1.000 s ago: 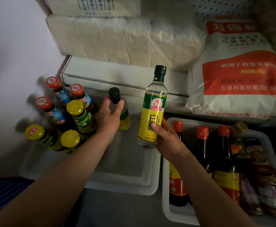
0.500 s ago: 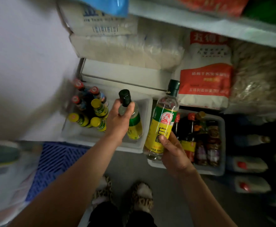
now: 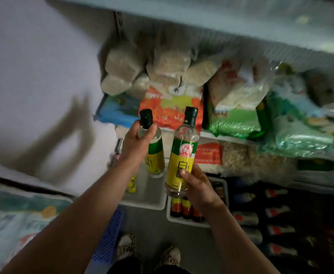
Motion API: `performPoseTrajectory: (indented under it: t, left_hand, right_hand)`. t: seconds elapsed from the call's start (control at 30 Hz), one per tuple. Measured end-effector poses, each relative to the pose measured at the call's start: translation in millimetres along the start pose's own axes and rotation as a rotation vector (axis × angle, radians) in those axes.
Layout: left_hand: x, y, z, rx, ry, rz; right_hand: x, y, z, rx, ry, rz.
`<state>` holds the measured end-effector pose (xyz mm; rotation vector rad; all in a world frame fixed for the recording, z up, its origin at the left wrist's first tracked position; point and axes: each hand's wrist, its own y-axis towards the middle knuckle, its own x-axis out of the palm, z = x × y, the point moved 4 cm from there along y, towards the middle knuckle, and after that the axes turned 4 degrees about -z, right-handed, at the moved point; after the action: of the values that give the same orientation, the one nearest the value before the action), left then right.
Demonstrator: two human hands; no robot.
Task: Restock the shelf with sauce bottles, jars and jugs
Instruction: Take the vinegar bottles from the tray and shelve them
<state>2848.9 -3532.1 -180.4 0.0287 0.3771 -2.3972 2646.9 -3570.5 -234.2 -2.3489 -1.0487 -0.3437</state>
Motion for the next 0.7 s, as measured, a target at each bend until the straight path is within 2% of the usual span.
performPoseTrajectory:
  t: [0.2, 0.37, 0.57, 0.7]
  left_hand:
    - [-15, -10, 156, 0.204, -0.091, 0.057]
    - [-34, -12, 259, 0.38, -0.173, 0.114]
    - [-52, 3, 364, 0.465, -0.228, 0.1]
    - [-54, 42, 406, 0.466, -0.212, 0.055]
  right_hand:
    - [47, -4, -131, -0.21, -0.041, -0.156]
    - [72, -1, -221, -0.39, -0.119, -0.241]
    - [100, 15, -304, -0.55, -0.178, -0.233]
    - [113, 42, -346, -0.641, -0.212, -0.164]
